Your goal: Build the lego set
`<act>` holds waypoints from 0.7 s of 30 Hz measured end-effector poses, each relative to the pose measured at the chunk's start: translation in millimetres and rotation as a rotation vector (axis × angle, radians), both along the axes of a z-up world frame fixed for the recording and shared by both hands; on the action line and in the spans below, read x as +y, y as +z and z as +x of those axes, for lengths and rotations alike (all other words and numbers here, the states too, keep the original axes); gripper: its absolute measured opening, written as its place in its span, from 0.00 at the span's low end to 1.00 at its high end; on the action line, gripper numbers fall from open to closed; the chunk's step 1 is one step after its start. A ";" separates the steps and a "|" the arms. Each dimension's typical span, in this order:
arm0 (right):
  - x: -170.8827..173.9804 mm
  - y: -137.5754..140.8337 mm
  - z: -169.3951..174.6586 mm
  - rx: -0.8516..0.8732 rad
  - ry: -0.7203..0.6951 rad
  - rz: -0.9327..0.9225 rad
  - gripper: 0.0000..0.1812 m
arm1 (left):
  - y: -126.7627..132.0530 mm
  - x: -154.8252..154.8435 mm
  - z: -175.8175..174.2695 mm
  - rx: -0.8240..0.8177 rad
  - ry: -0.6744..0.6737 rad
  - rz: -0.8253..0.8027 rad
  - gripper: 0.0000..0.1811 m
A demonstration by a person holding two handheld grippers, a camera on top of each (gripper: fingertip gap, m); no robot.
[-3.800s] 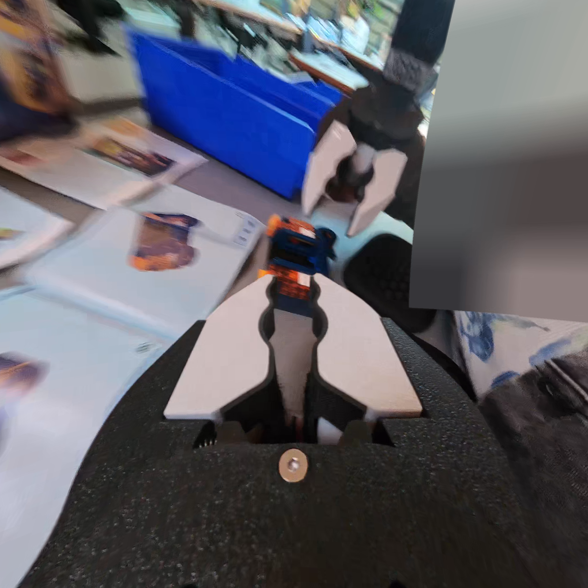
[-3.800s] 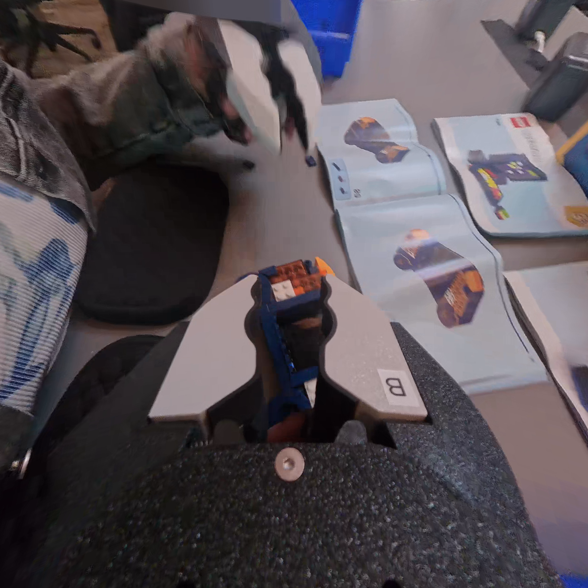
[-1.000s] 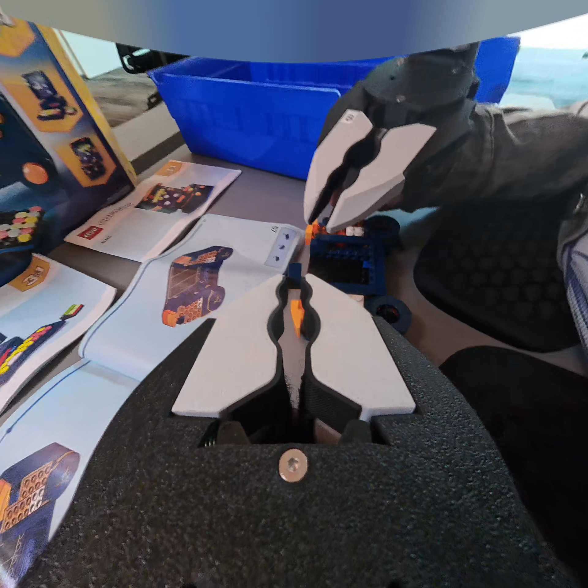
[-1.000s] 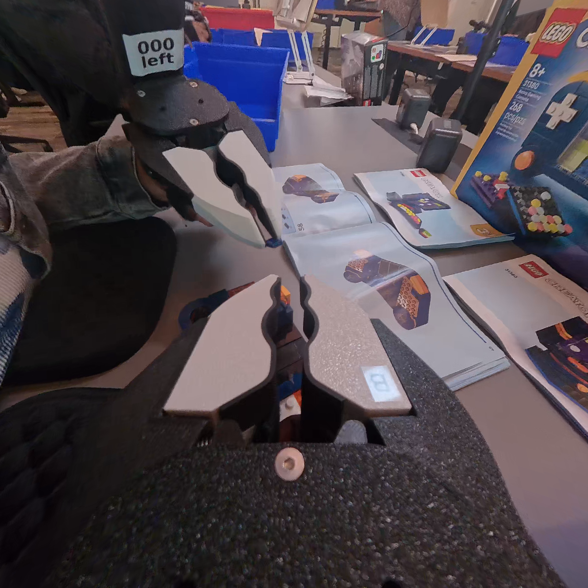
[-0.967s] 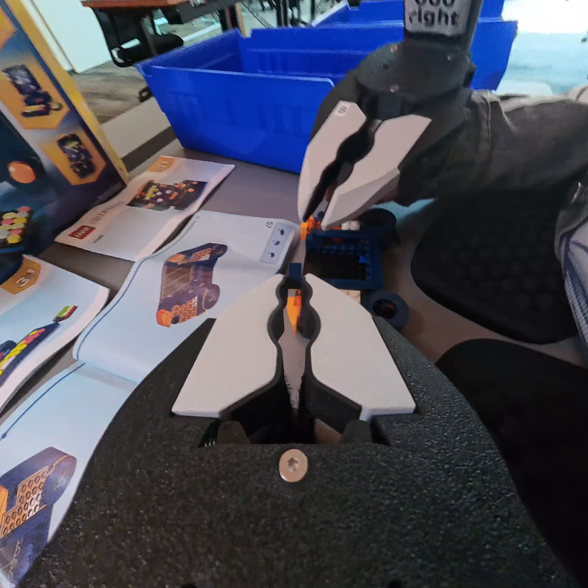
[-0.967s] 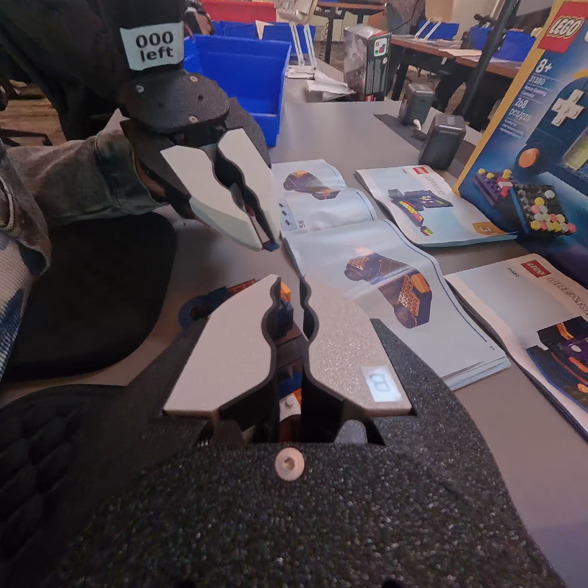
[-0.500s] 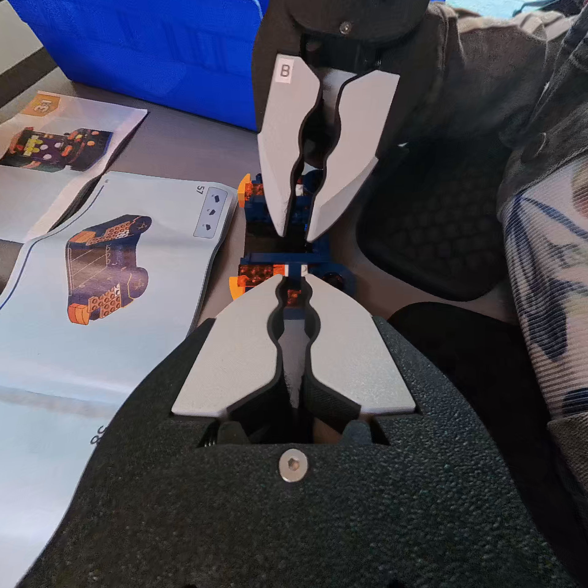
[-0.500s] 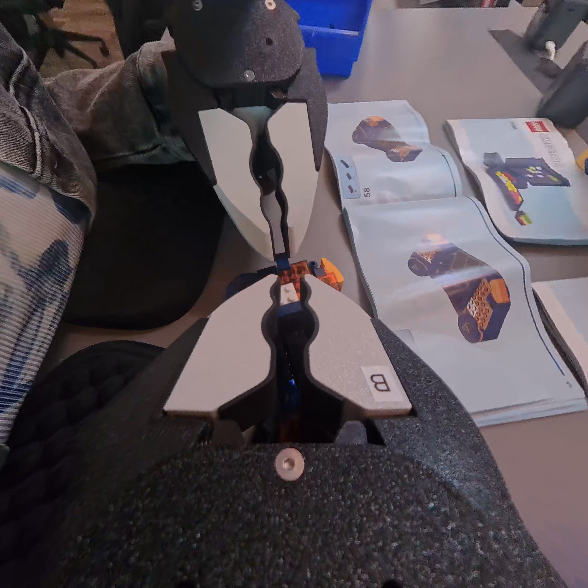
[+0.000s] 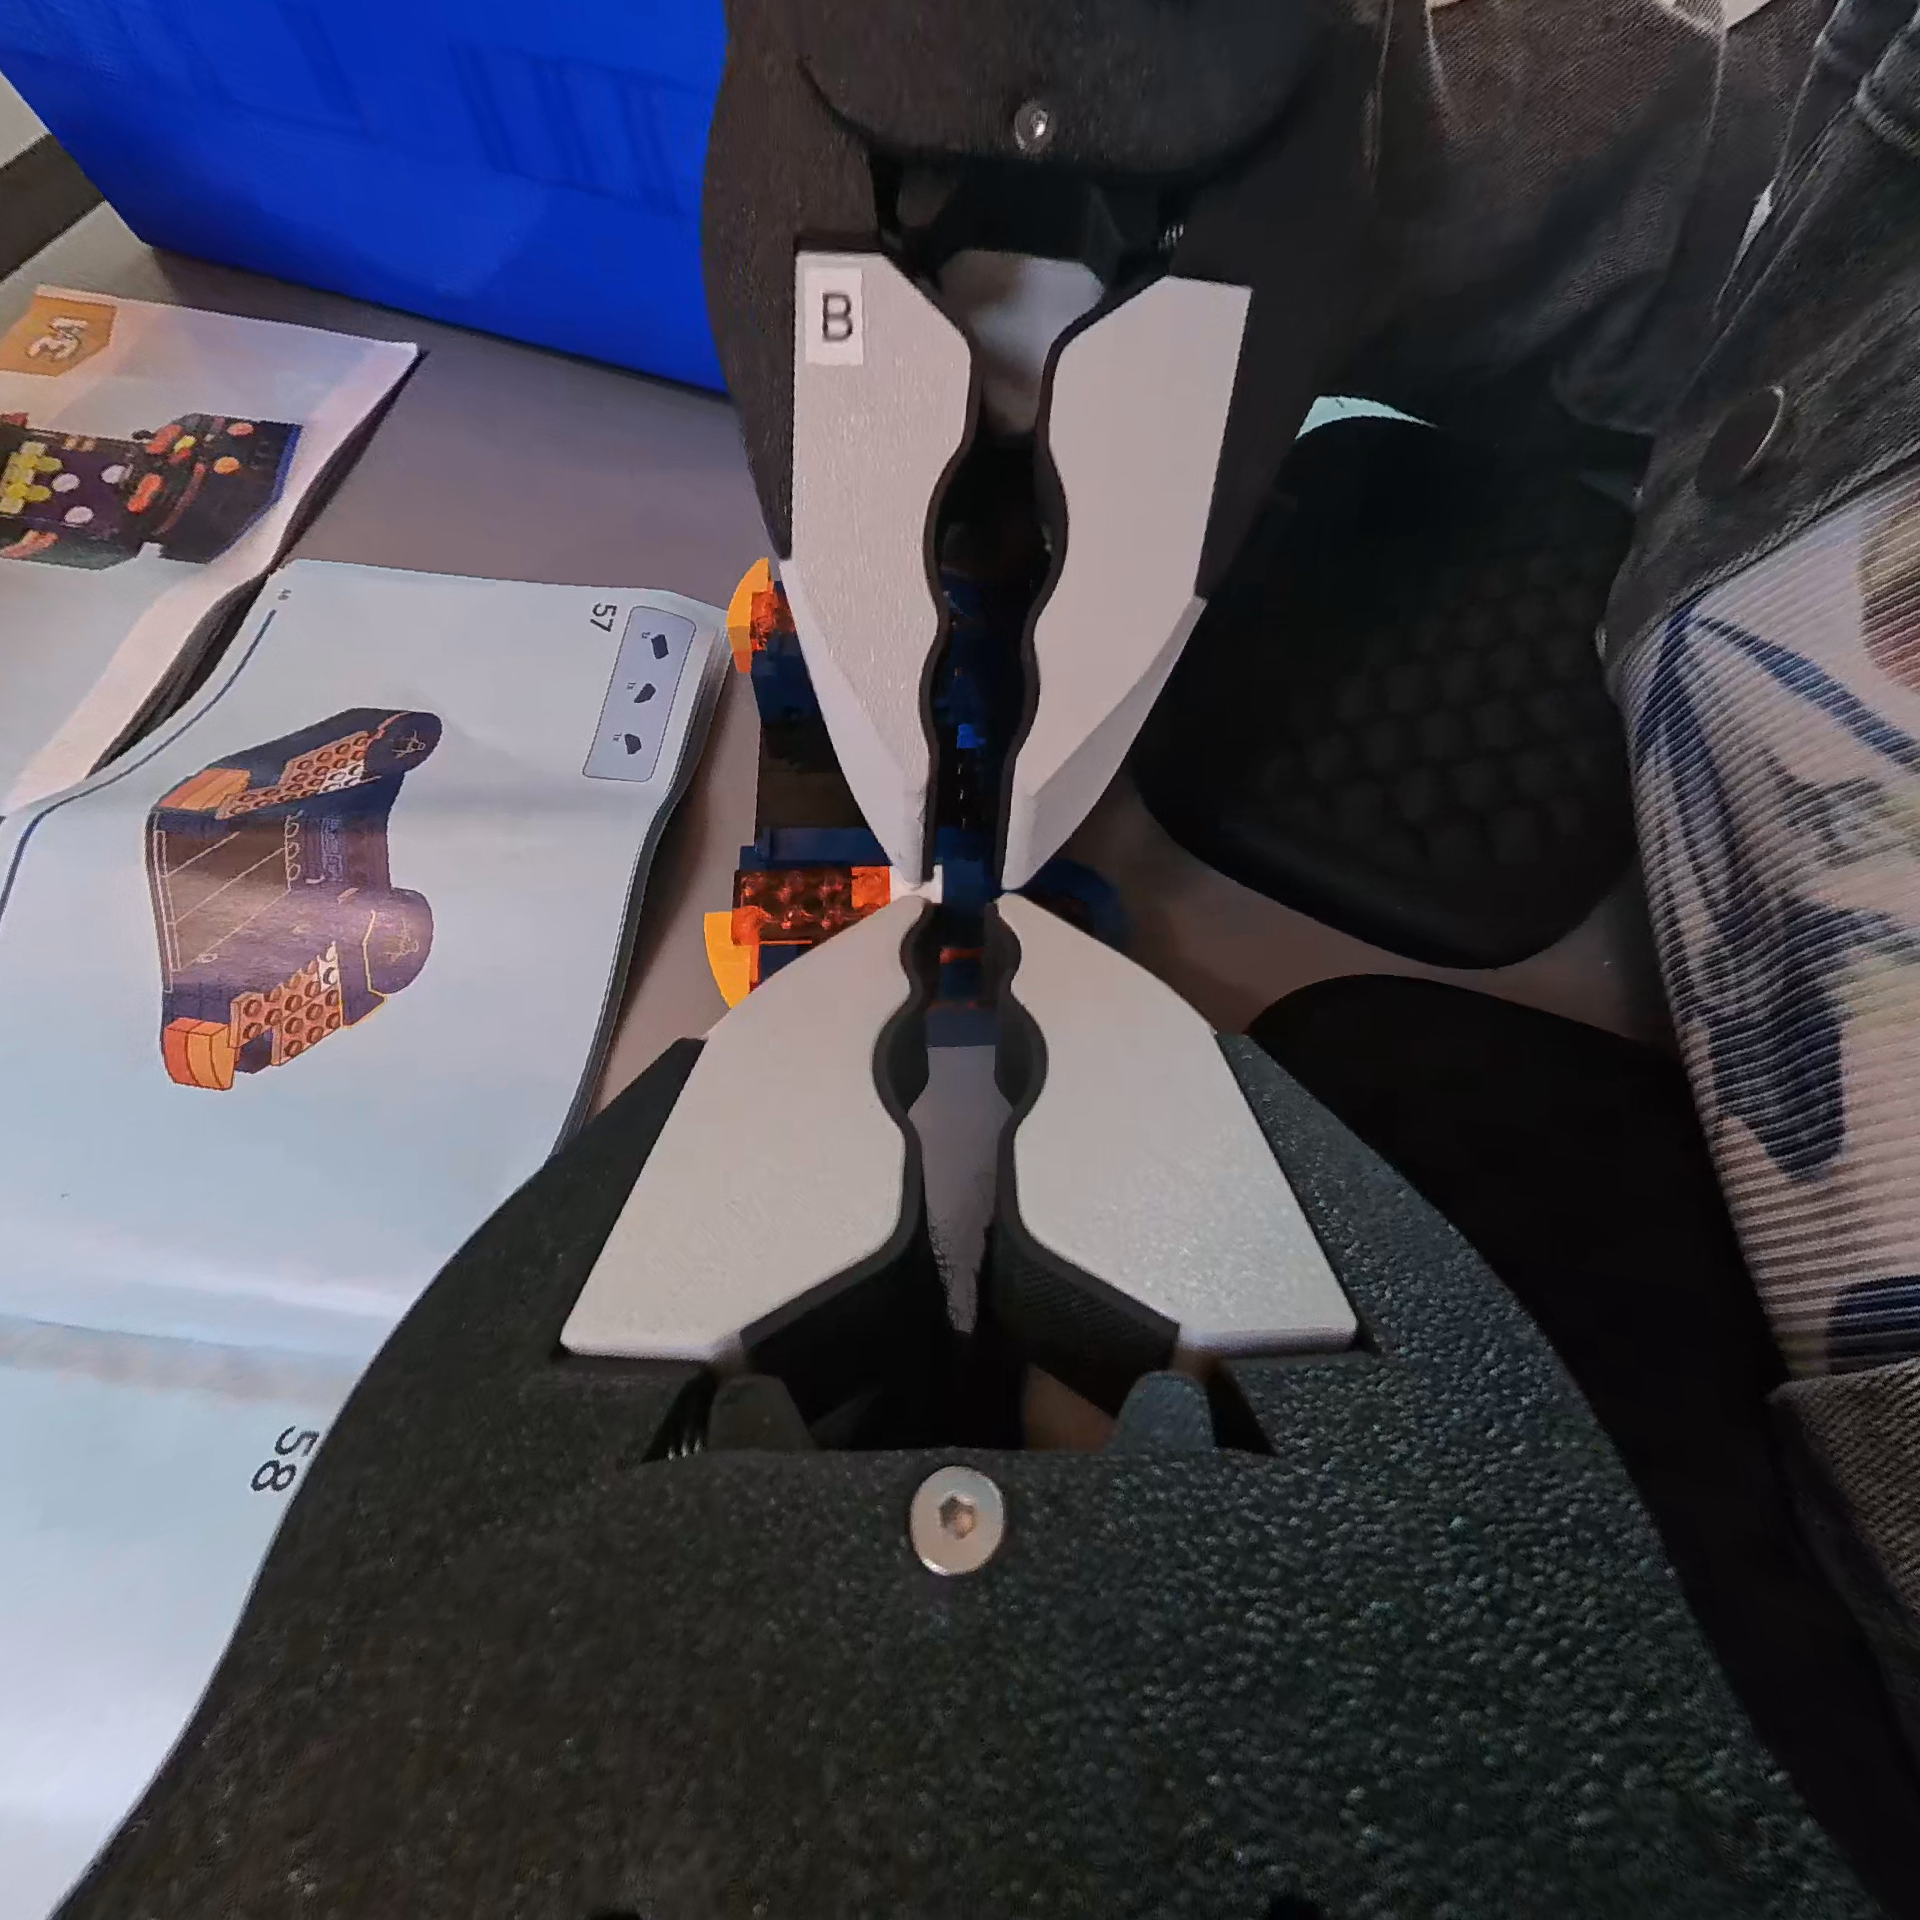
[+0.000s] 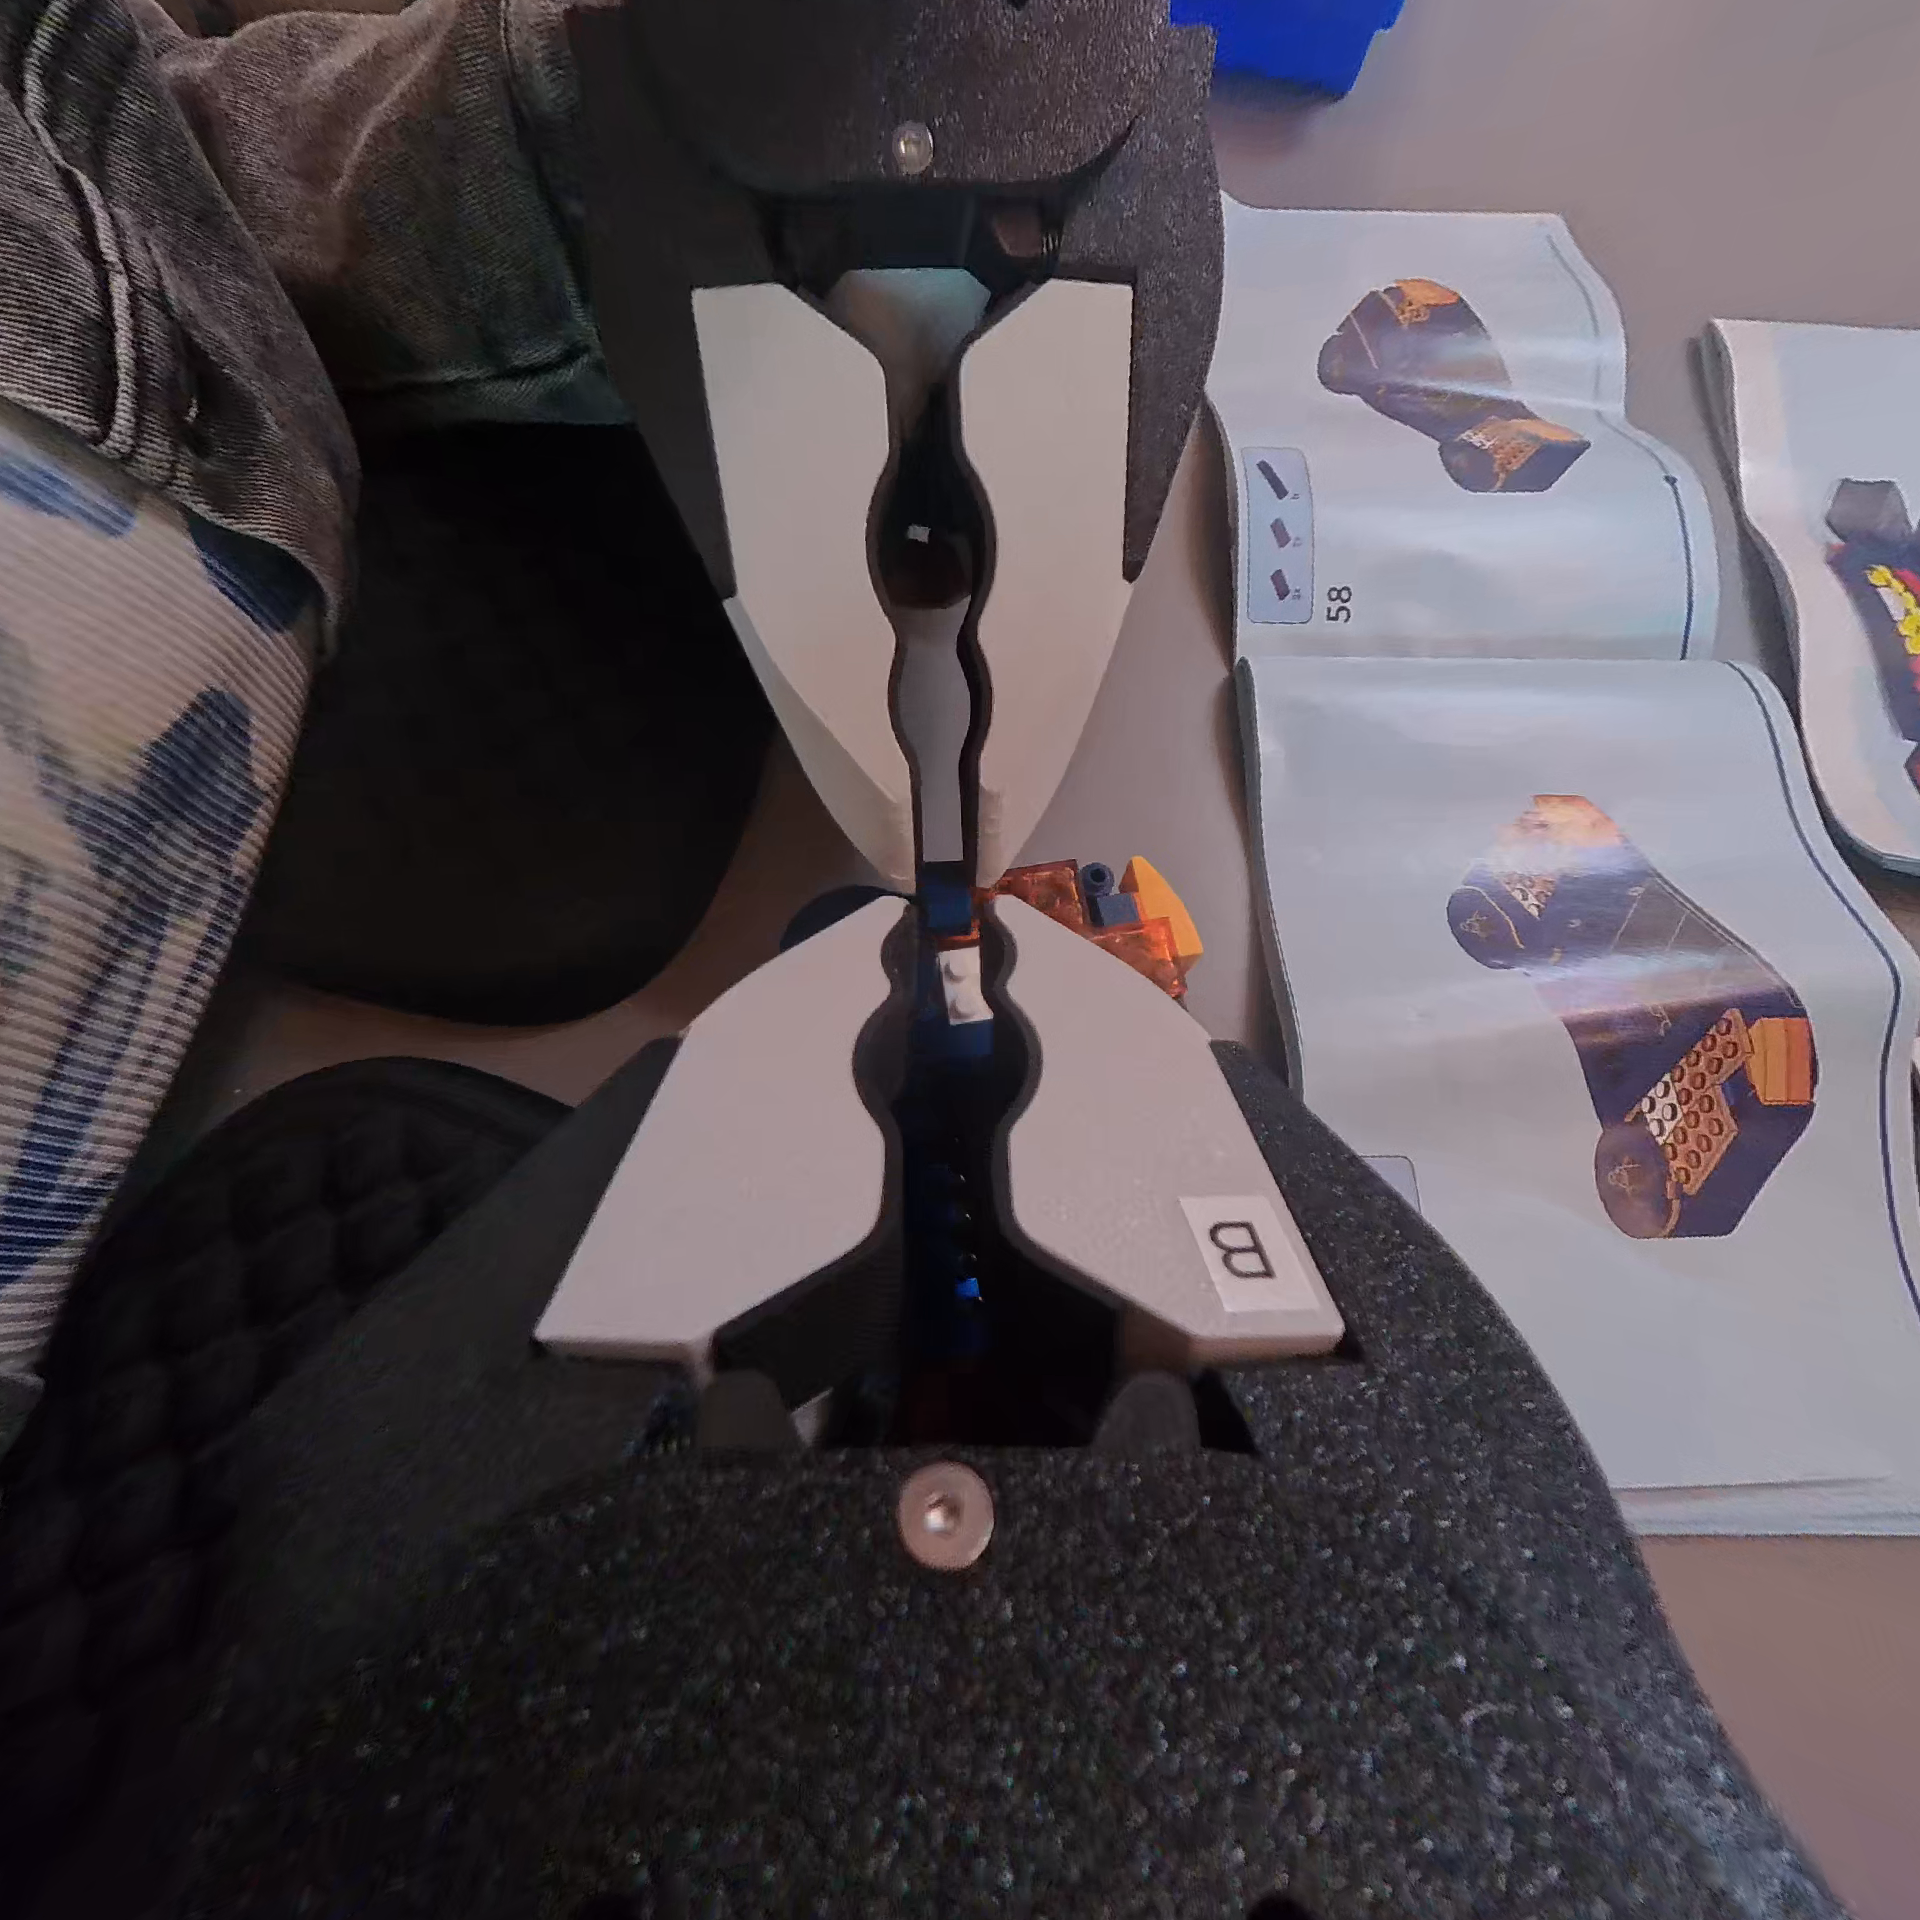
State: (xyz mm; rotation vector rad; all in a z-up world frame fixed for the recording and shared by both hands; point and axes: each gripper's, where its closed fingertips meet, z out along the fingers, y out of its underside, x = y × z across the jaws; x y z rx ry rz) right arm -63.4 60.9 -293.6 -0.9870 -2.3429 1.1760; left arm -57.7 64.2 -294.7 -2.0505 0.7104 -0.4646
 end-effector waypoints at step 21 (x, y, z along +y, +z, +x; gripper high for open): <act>5.4 -16.2 1.6 -0.188 0.130 0.080 0.04 | -16.6 -12.0 -5.4 -0.005 0.012 -0.133 0.02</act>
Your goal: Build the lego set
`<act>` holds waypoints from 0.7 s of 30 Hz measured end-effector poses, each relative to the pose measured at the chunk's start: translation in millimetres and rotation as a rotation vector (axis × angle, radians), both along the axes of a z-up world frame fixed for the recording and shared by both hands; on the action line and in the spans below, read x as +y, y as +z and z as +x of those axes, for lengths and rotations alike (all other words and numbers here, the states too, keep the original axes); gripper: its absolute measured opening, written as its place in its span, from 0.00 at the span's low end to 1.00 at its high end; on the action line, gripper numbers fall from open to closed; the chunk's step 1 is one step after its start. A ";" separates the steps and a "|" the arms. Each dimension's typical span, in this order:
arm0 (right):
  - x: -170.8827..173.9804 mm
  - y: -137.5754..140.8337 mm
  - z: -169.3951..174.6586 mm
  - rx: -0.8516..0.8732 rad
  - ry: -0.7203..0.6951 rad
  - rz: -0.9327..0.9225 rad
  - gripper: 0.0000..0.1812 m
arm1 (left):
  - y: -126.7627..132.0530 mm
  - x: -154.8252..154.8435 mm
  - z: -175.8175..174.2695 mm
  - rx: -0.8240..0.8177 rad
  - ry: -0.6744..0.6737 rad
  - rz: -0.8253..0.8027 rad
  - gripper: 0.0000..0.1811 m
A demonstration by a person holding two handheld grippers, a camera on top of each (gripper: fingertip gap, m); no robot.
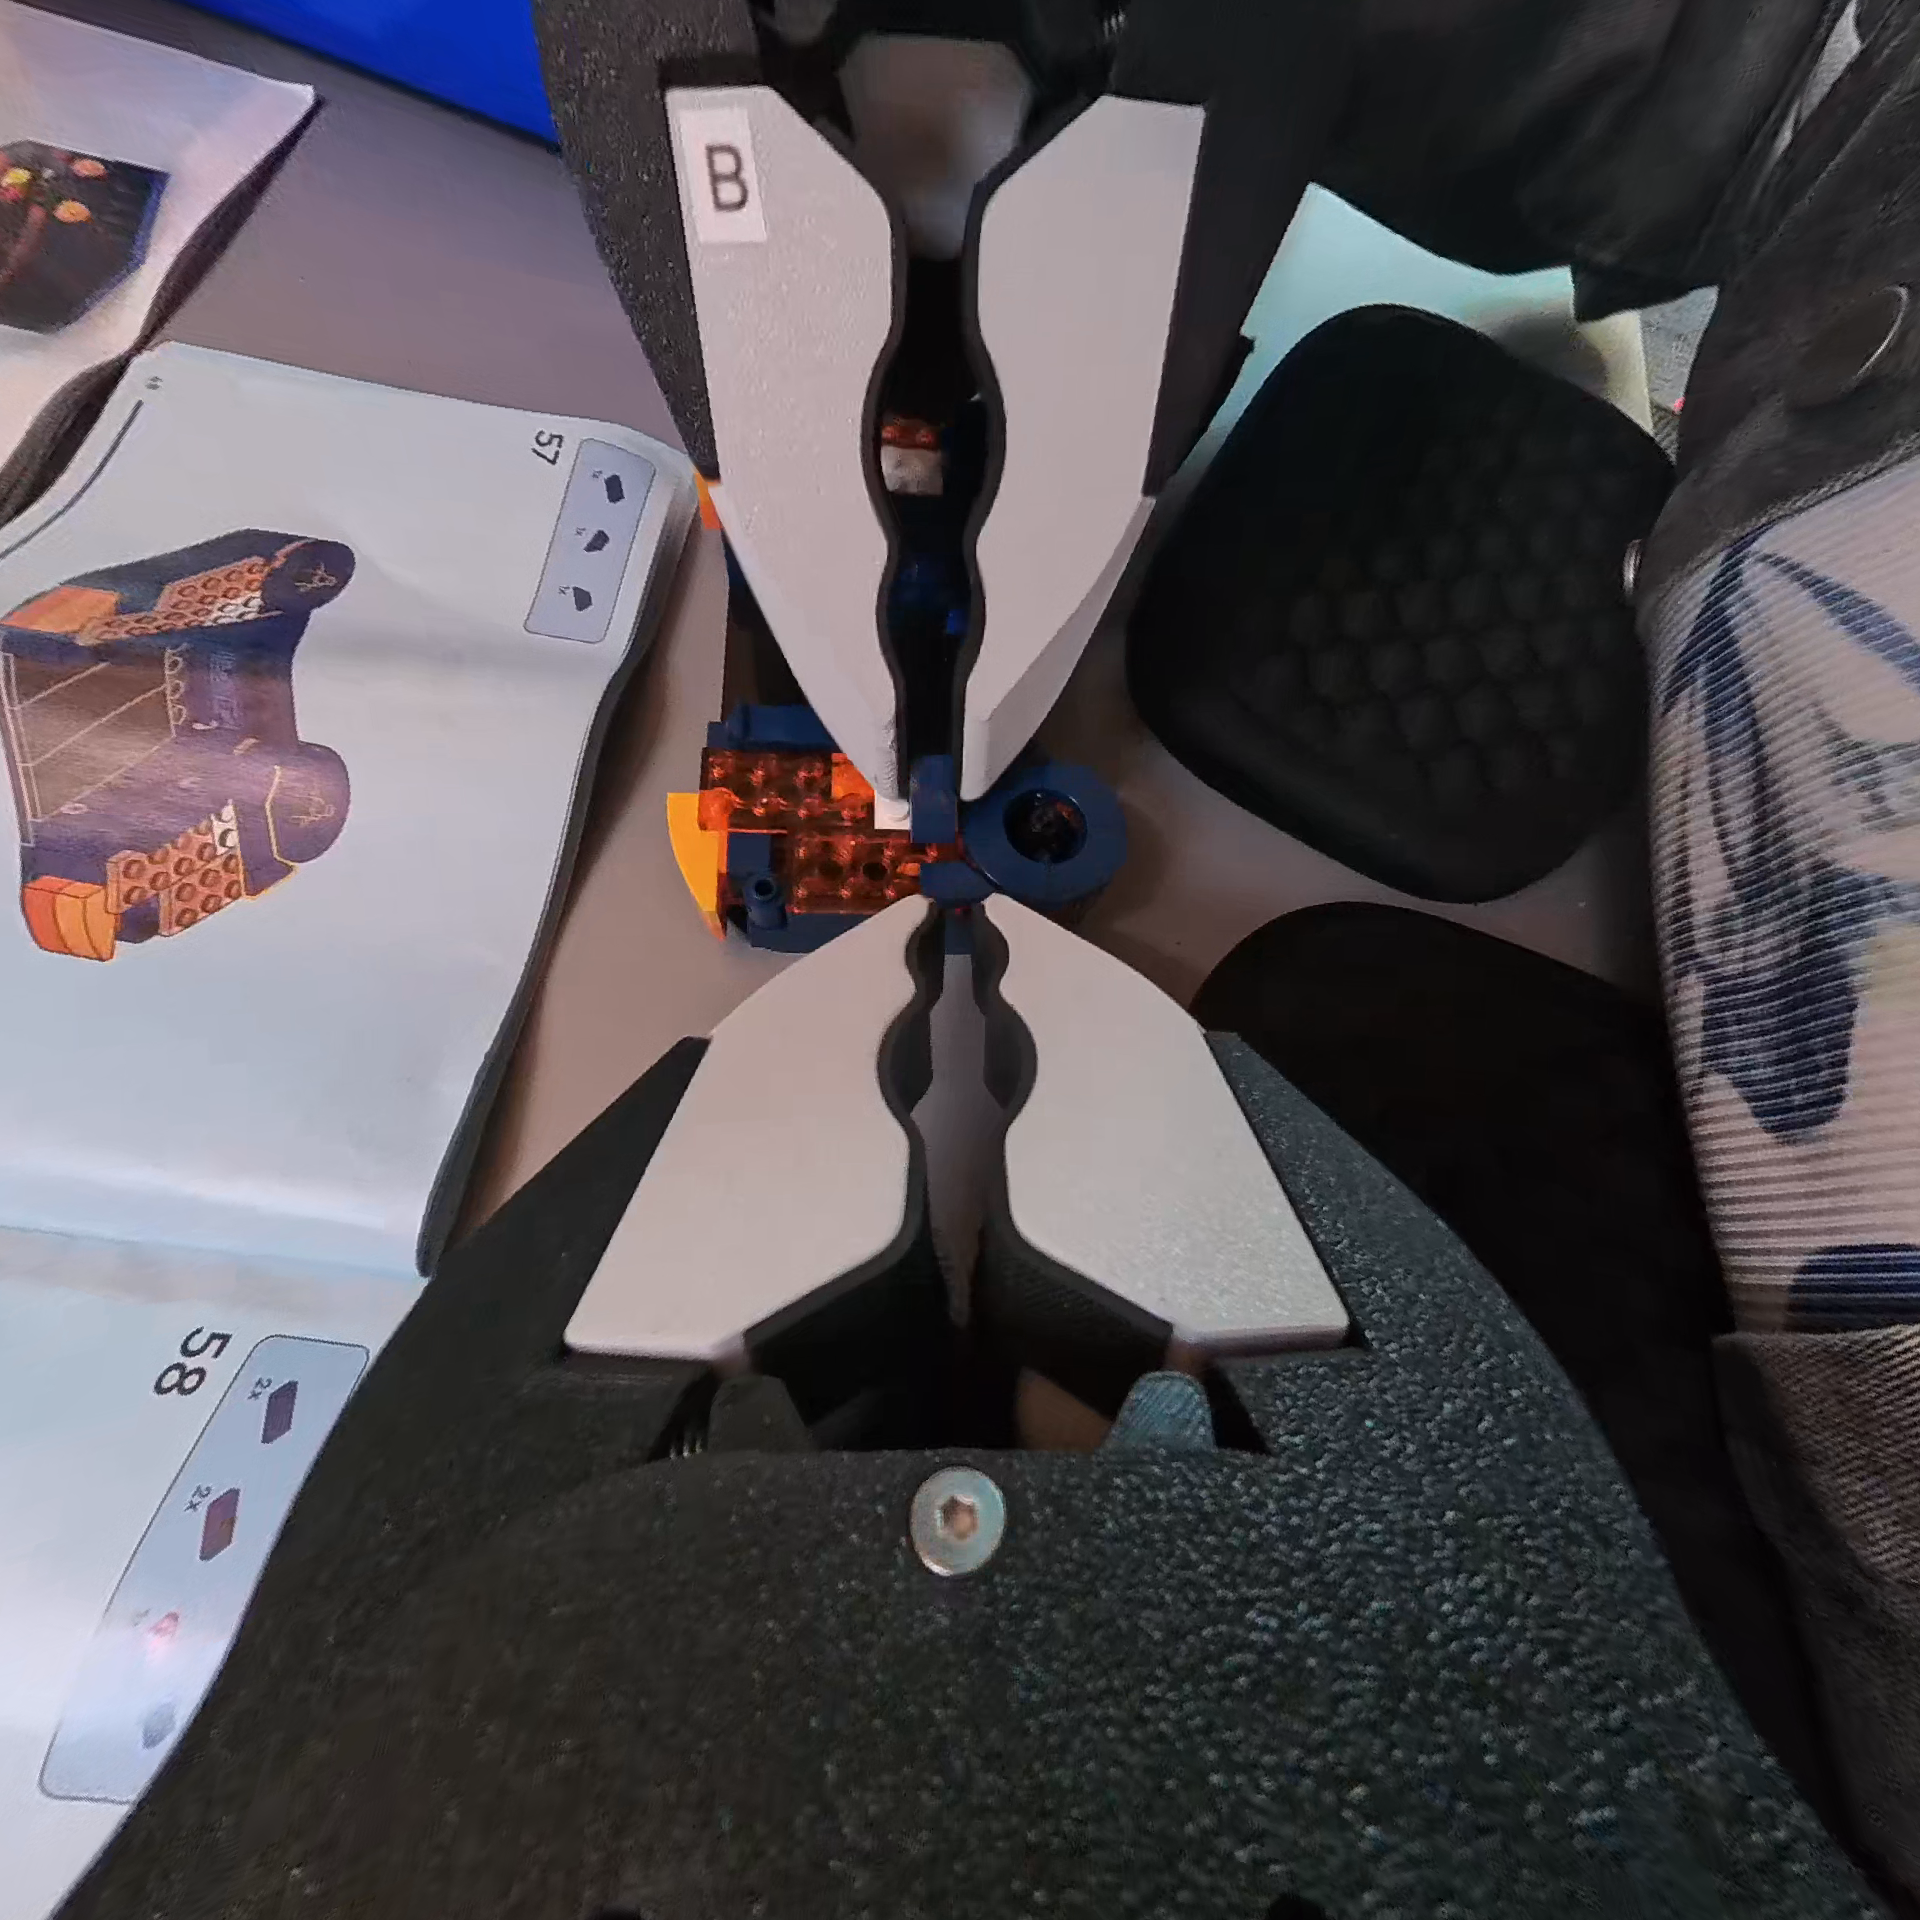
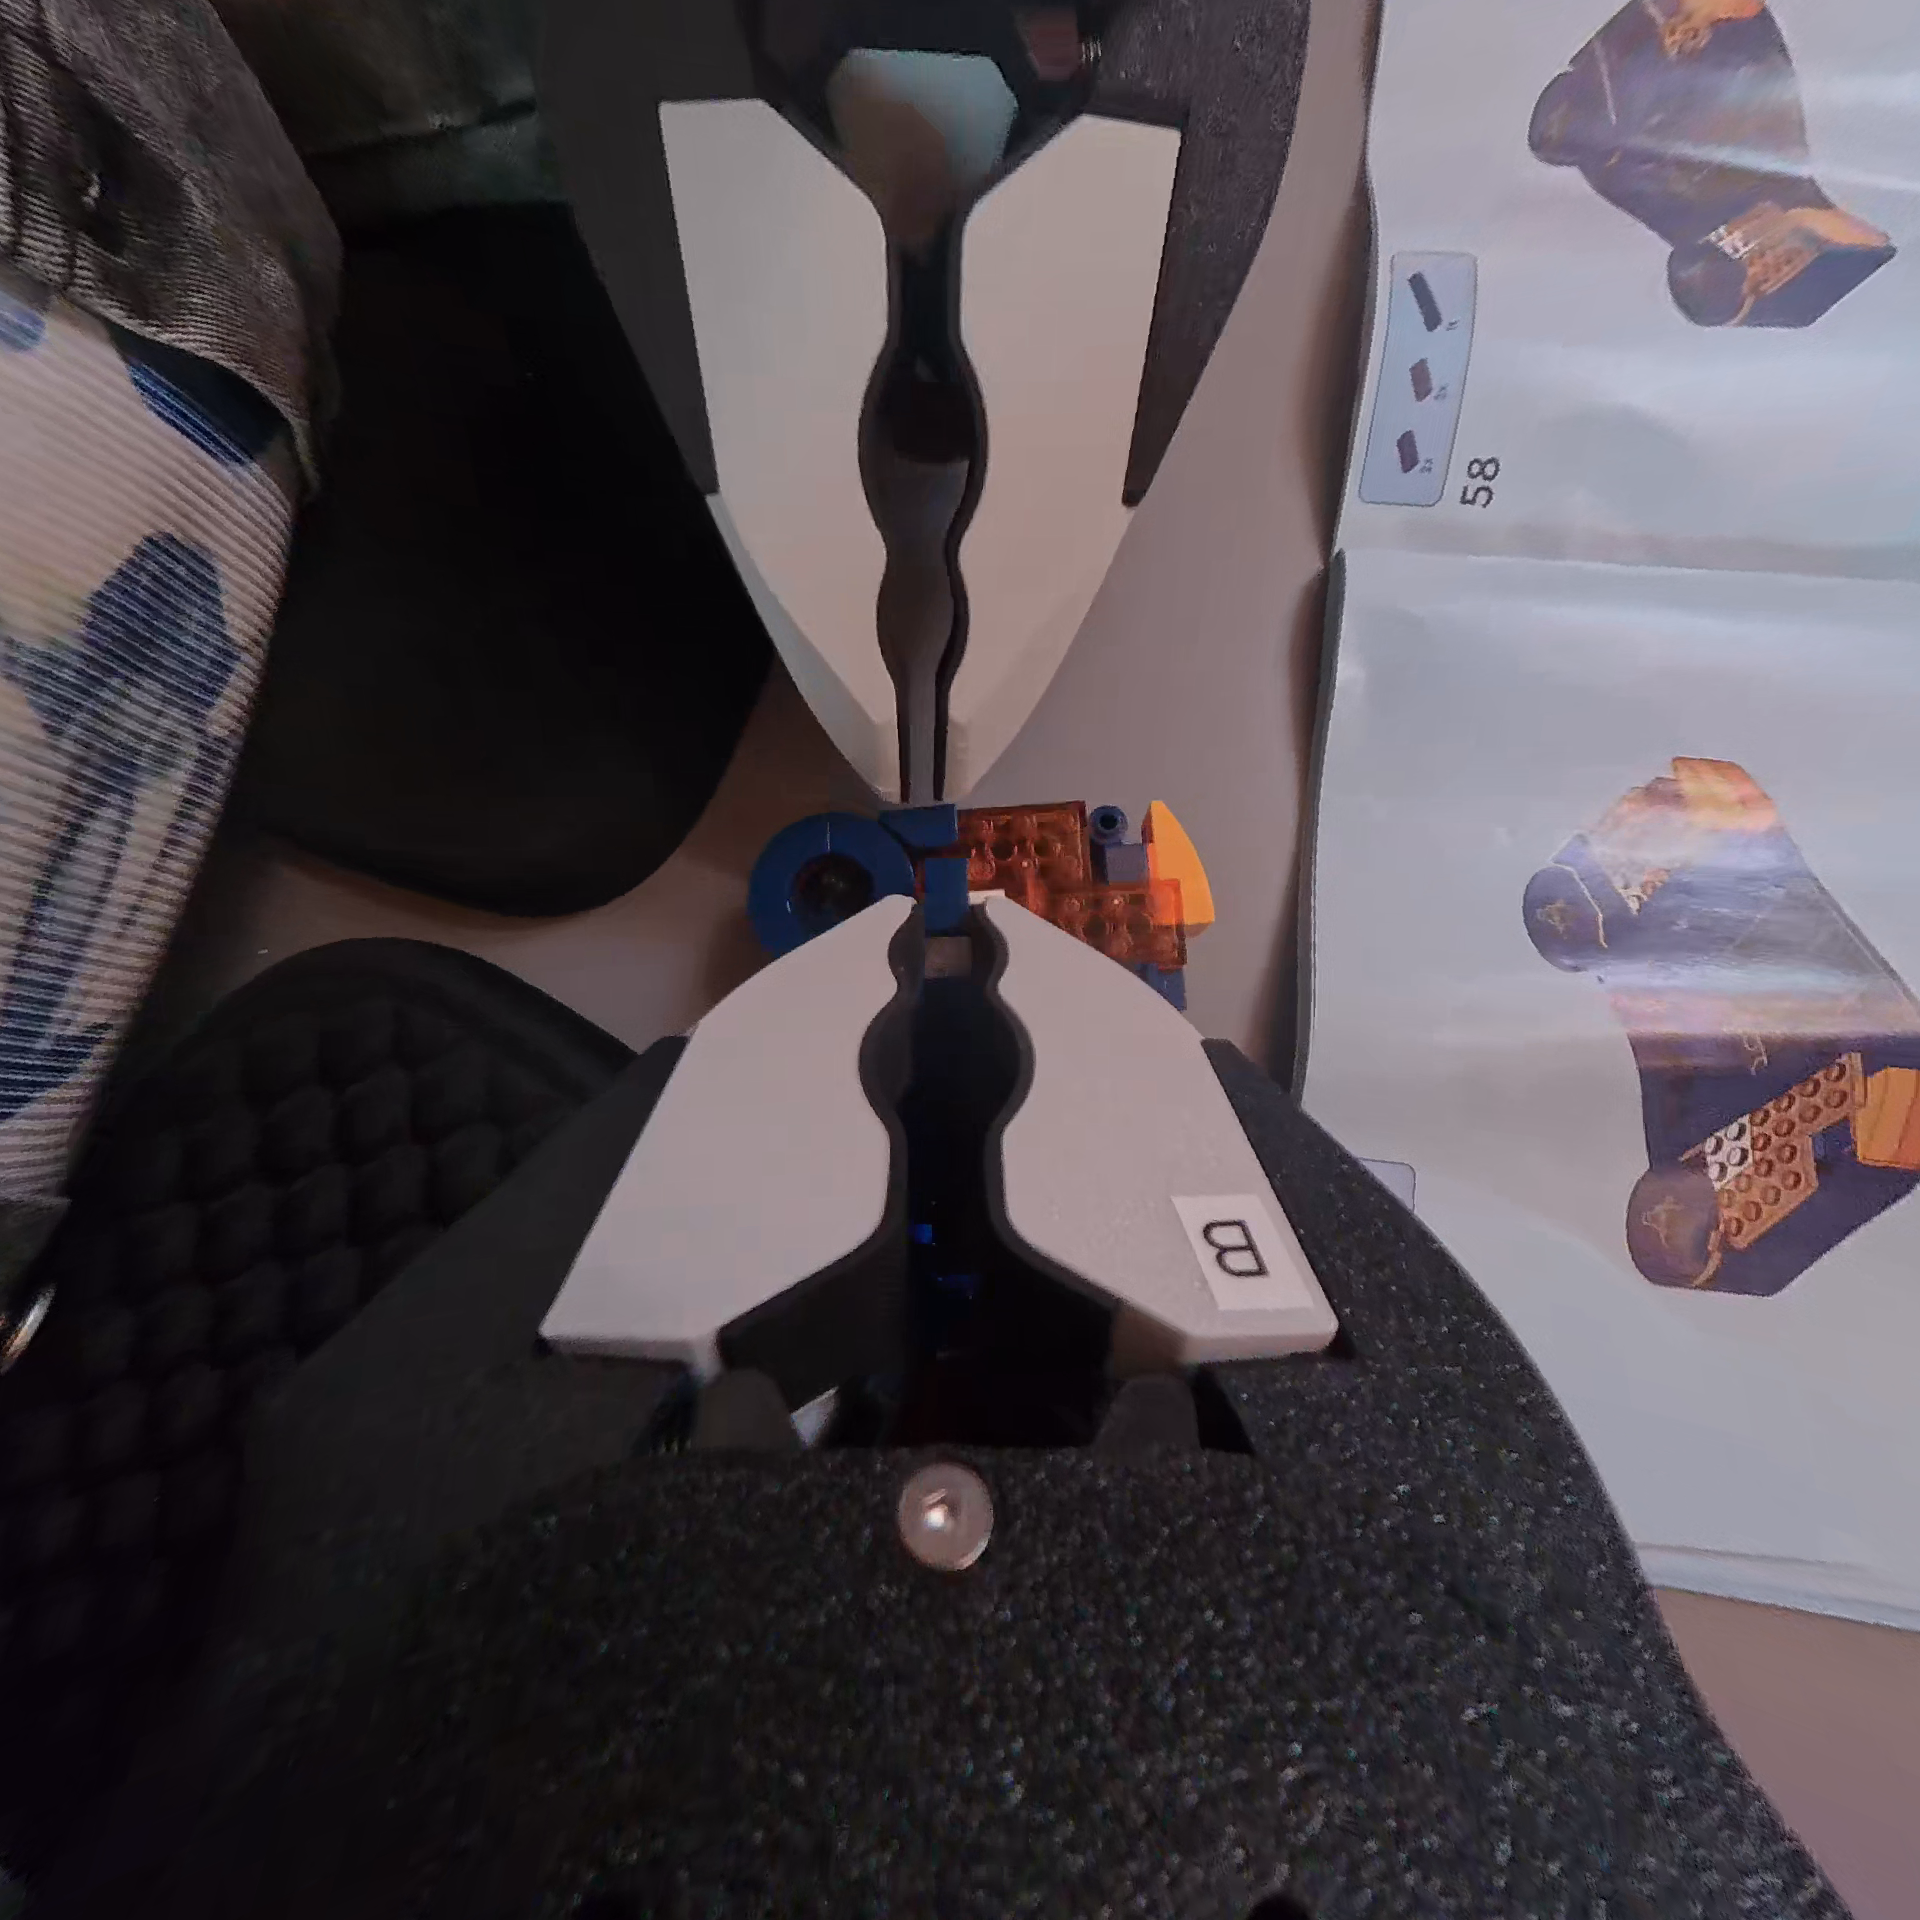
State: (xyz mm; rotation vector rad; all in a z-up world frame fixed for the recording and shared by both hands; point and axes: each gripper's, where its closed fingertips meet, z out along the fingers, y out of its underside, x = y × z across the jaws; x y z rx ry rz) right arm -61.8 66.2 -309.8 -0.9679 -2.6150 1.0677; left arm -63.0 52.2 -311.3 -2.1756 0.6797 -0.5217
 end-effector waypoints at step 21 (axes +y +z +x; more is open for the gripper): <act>-1.5 5.6 -1.0 -0.025 -0.002 -0.026 0.06 | 1.8 0.8 1.1 -0.004 -0.004 0.020 0.02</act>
